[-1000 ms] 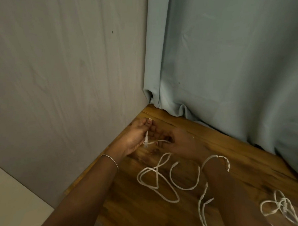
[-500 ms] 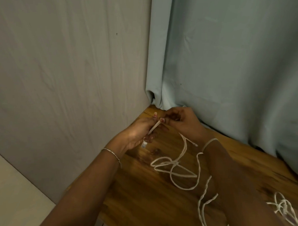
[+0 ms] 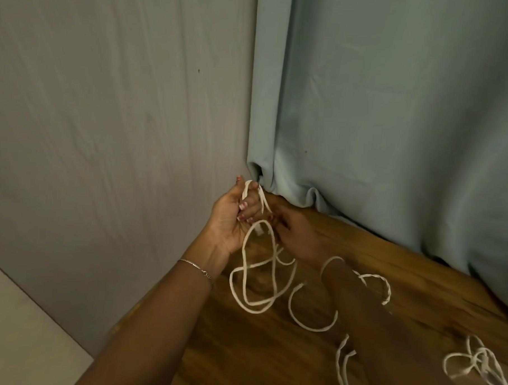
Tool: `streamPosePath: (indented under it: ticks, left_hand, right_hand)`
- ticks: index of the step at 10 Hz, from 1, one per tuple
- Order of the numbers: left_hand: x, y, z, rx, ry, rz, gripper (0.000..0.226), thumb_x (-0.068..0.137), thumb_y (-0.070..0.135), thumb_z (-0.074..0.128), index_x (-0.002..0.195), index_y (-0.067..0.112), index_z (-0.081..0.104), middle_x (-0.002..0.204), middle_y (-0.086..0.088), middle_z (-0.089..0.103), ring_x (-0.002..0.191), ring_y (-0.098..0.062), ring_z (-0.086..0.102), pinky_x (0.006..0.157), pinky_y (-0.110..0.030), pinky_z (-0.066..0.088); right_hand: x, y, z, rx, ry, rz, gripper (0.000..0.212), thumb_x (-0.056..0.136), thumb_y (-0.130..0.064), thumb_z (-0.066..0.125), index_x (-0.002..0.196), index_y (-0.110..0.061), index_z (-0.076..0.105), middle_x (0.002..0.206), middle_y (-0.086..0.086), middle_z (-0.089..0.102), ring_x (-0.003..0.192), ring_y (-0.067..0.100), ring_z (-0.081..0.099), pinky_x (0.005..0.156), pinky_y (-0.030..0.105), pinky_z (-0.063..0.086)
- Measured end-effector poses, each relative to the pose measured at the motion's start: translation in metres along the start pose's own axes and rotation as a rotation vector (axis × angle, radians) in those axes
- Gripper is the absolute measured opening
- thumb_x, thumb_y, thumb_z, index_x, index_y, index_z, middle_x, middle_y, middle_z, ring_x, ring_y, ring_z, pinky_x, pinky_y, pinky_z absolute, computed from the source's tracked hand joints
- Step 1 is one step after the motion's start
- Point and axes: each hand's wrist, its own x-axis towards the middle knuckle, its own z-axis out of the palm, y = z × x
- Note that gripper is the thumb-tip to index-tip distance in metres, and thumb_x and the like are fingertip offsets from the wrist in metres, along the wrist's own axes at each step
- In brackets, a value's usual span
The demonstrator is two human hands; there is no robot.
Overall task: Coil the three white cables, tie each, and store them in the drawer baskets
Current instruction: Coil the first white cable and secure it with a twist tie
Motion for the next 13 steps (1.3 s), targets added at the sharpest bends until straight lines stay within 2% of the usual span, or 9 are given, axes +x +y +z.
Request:
streamPosePath:
  ticks: [1, 2, 4, 5, 8, 9, 11, 12, 13]
  left_hand:
    - [0.006, -0.001, -0.003, -0.063, 0.017, 0.049, 0.043, 0.104, 0.037, 0.027, 0.080, 0.011, 0.050, 0.039, 0.007, 0.035, 0.026, -0.005, 0.028, 0.034, -0.015, 0.024]
    - [0.010, 0.001, -0.003, -0.139, 0.039, 0.099, 0.041, 0.104, 0.037, 0.029, 0.081, 0.012, 0.051, 0.042, 0.006, 0.035, 0.030, -0.004, 0.028, 0.034, -0.015, 0.027]
    - [0.019, 0.007, 0.008, 0.006, 0.097, 0.193, 0.040, 0.105, 0.034, 0.030, 0.081, 0.012, 0.052, 0.045, 0.005, 0.037, 0.035, -0.005, 0.030, 0.041, -0.017, 0.027]
    - [0.023, 0.003, -0.002, 0.263, 0.169, 0.223, 0.038, 0.105, 0.031, 0.030, 0.082, 0.011, 0.052, 0.047, 0.003, 0.041, 0.036, -0.006, 0.032, 0.041, -0.018, 0.028]
    - [0.022, -0.005, -0.026, 1.110, 0.189, 0.201, 0.036, 0.105, 0.032, 0.034, 0.080, 0.013, 0.053, 0.058, -0.001, 0.051, 0.052, -0.014, 0.045, 0.051, -0.024, 0.038]
    - [0.019, -0.006, -0.029, 1.193, 0.172, 0.134, 0.035, 0.104, 0.032, 0.036, 0.081, 0.013, 0.054, 0.063, -0.001, 0.055, 0.053, -0.011, 0.052, 0.054, -0.022, 0.043]
    - [0.013, -0.008, -0.035, 1.390, 0.149, 0.096, 0.042, 0.103, 0.038, 0.038, 0.081, 0.008, 0.058, 0.064, -0.003, 0.054, 0.052, -0.008, 0.049, 0.059, -0.026, 0.040]
    - [0.009, -0.014, -0.033, 1.336, 0.118, 0.064, 0.051, 0.100, 0.046, 0.040, 0.080, 0.005, 0.062, 0.063, -0.011, 0.058, 0.056, -0.022, 0.055, 0.063, -0.031, 0.046]
    - [0.001, -0.012, -0.021, 1.052, 0.130, -0.044, 0.053, 0.102, 0.047, 0.033, 0.082, 0.004, 0.056, 0.043, 0.001, 0.049, 0.034, -0.010, 0.042, 0.039, -0.017, 0.035]
  right_hand:
    - [-0.007, -0.003, 0.009, -0.233, -0.016, -0.084, 0.046, 0.096, -0.012, 0.046, 0.142, -0.013, 0.045, 0.144, 0.010, 0.048, 0.133, 0.028, 0.044, 0.111, 0.044, 0.036]
    - [-0.018, -0.007, 0.008, -0.371, -0.077, -0.099, 0.043, 0.095, -0.011, 0.050, 0.138, -0.009, 0.047, 0.132, 0.016, 0.056, 0.122, 0.033, 0.052, 0.102, 0.041, 0.043]
    - [-0.039, -0.028, 0.022, -0.670, -0.100, -0.175, 0.042, 0.099, -0.043, 0.044, 0.130, -0.016, 0.048, 0.110, 0.011, 0.064, 0.099, 0.031, 0.062, 0.077, 0.035, 0.045]
    - [-0.035, -0.026, 0.018, -0.653, -0.009, -0.226, 0.037, 0.100, -0.042, 0.039, 0.127, -0.020, 0.052, 0.108, 0.007, 0.066, 0.097, 0.028, 0.062, 0.070, 0.029, 0.037]
    - [-0.028, -0.016, -0.005, -0.021, -0.065, -0.054, 0.019, 0.092, -0.023, 0.063, 0.104, -0.013, 0.073, 0.100, -0.001, 0.074, 0.093, 0.006, 0.066, 0.085, 0.025, 0.053]
    - [-0.023, -0.021, -0.013, -0.056, -0.023, -0.091, 0.014, 0.089, -0.018, 0.067, 0.100, -0.012, 0.074, 0.093, -0.011, 0.069, 0.082, -0.004, 0.062, 0.078, 0.012, 0.049]
    - [-0.006, -0.016, -0.034, -0.261, 0.145, -0.209, 0.011, 0.089, -0.025, 0.065, 0.087, -0.016, 0.071, 0.081, -0.006, 0.057, 0.076, 0.012, 0.057, 0.066, 0.030, 0.044]
    - [-0.003, -0.022, -0.035, -0.465, 0.201, -0.291, 0.028, 0.091, -0.033, 0.047, 0.092, -0.015, 0.068, 0.086, 0.000, 0.057, 0.075, 0.014, 0.055, 0.061, 0.029, 0.039]
    - [-0.004, -0.022, -0.036, -0.635, 0.216, -0.320, 0.041, 0.090, -0.039, 0.034, 0.099, -0.016, 0.068, 0.092, 0.004, 0.060, 0.074, 0.022, 0.061, 0.054, 0.030, 0.042]
